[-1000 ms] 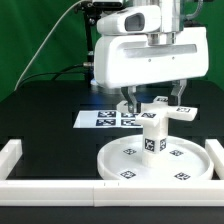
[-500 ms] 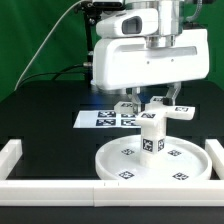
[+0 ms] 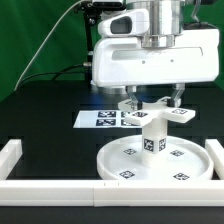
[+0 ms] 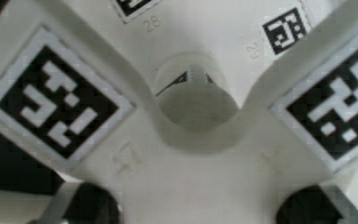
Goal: Assemble round table
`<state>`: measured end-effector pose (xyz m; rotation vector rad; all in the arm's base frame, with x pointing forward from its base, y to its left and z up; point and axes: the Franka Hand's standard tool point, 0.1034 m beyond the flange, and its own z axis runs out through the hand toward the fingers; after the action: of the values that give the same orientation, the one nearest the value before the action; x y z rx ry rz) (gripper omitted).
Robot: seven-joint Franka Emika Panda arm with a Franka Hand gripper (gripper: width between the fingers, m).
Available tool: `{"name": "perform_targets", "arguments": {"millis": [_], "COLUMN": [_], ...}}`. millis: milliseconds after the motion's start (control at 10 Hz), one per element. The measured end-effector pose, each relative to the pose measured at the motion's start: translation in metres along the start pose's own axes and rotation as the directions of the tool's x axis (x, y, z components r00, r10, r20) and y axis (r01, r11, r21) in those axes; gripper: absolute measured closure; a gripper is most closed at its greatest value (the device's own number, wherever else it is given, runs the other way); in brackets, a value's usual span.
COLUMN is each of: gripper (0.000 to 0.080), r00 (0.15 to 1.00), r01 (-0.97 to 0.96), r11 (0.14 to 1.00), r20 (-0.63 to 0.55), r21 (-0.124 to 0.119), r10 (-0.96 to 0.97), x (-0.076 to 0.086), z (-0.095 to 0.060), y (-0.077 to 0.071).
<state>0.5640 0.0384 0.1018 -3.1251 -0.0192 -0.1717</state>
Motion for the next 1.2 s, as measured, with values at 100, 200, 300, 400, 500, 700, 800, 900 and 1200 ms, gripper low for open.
{"name": "perform_targets", "arguments": {"millis": [100, 200, 300, 400, 500, 700, 800, 900, 1200], "gripper": [0.0364, 0.0364, 0.0363, 0.0363, 0.0363, 0.0363, 0.0363, 0.0363, 0.0363], "r00": [0.996, 0.974, 0.943, 0.906, 0.846, 0.74, 0.643, 0.553, 0.37], "r01": [-0.094, -0.228, -0.333, -0.423, -0.533, -0.672, -0.766, -0.833, -0.929], "r11": [0.996, 0.974, 0.943, 0.906, 0.846, 0.74, 0.643, 0.553, 0.37], "r20": [-0.001, -0.002, -0.004, -0.003, -0.002, -0.002, -0.004, -0.003, 0.011], "r21": [-0.003, -0.007, -0.009, -0.01, -0.013, -0.014, -0.016, -0.014, -0.005], "r10": [0.094, 0.228, 0.333, 0.423, 0.533, 0.672, 0.766, 0.833, 0.929], "x": [-0.0002, -0.0003, -0.0004, -0.0007, -0.0012, -0.0018, -0.0019, -0.0021, -0.0024], "z": [0.0, 0.0, -0.0001, -0.0001, -0.0004, -0.0003, -0.0004, -0.0004, -0.0006], "y": [0.0, 0.0003, 0.0005, 0.0002, 0.0001, -0.0009, -0.0008, -0.0007, -0.0007]}}
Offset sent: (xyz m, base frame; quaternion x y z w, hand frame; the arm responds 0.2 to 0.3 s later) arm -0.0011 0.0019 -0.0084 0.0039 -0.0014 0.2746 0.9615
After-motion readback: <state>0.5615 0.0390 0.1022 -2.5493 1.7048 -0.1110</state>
